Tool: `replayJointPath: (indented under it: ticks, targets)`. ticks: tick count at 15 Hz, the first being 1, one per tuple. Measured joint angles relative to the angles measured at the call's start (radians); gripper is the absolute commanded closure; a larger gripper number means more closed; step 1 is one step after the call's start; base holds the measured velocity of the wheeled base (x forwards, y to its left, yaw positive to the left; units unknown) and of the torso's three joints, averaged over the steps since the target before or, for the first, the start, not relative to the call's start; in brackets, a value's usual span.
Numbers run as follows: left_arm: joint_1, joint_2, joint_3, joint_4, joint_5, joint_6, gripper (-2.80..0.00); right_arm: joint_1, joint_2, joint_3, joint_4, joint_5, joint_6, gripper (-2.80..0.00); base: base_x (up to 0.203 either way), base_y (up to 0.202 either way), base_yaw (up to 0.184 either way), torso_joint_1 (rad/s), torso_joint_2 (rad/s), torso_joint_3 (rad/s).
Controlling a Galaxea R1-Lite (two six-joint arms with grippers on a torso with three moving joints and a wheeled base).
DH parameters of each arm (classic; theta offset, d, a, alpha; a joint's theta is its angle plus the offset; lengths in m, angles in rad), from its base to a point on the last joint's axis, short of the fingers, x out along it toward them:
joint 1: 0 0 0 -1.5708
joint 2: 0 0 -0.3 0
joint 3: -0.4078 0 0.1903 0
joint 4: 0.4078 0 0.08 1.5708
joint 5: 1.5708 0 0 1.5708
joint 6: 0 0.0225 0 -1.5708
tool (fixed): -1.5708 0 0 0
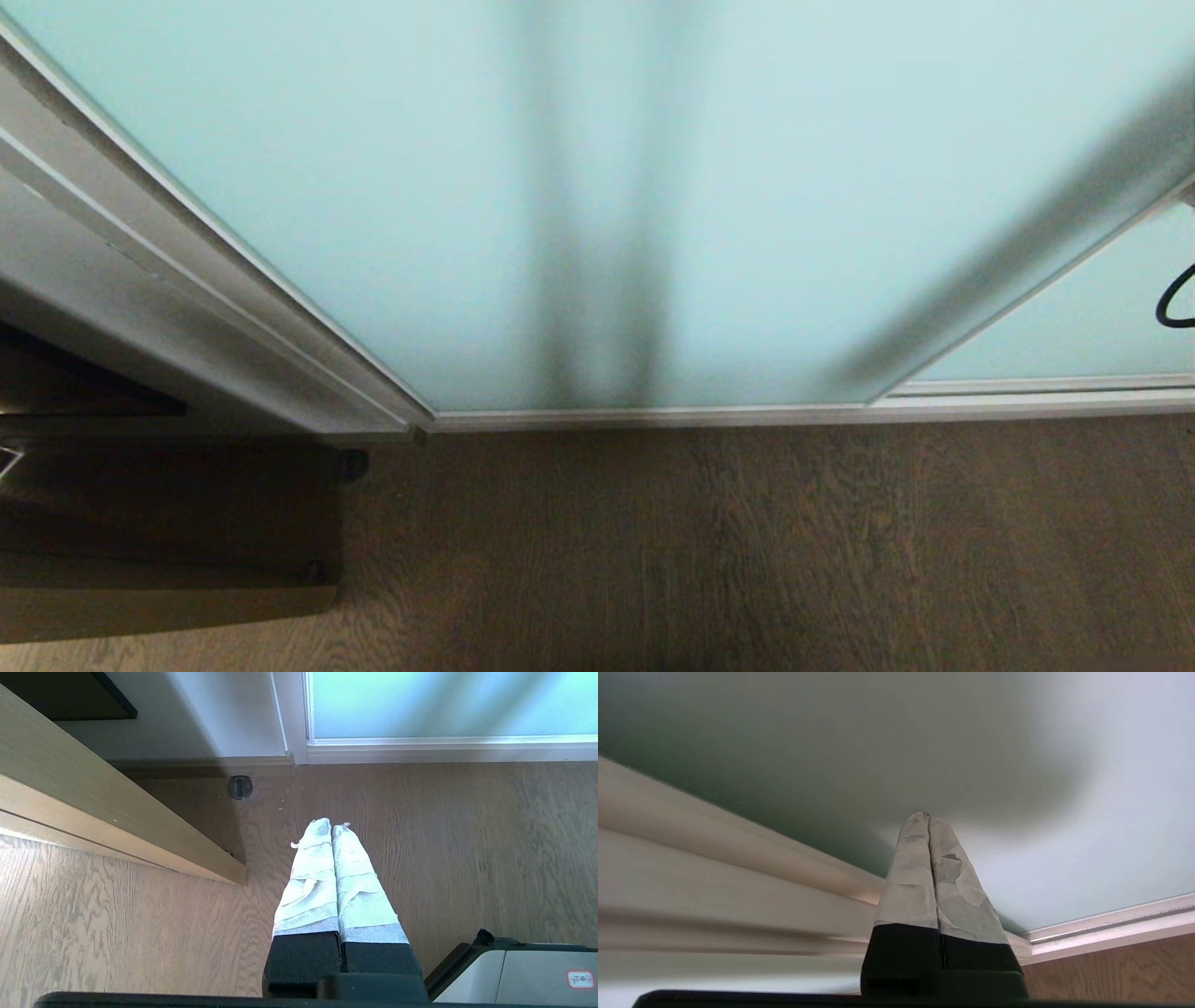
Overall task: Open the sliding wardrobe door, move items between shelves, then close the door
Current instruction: Close the door
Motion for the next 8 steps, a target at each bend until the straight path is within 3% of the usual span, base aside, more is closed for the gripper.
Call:
replayJointPath:
  ticks: [8]
  targets:
    - [0.0,0.0,0.0,0.0,0.0,-0.001,0.0,-0.005,-0.014,0.023,0.002,-0.002,-0.001,0.0,0.0,0.0,0.0,0.0,0.0,0.0]
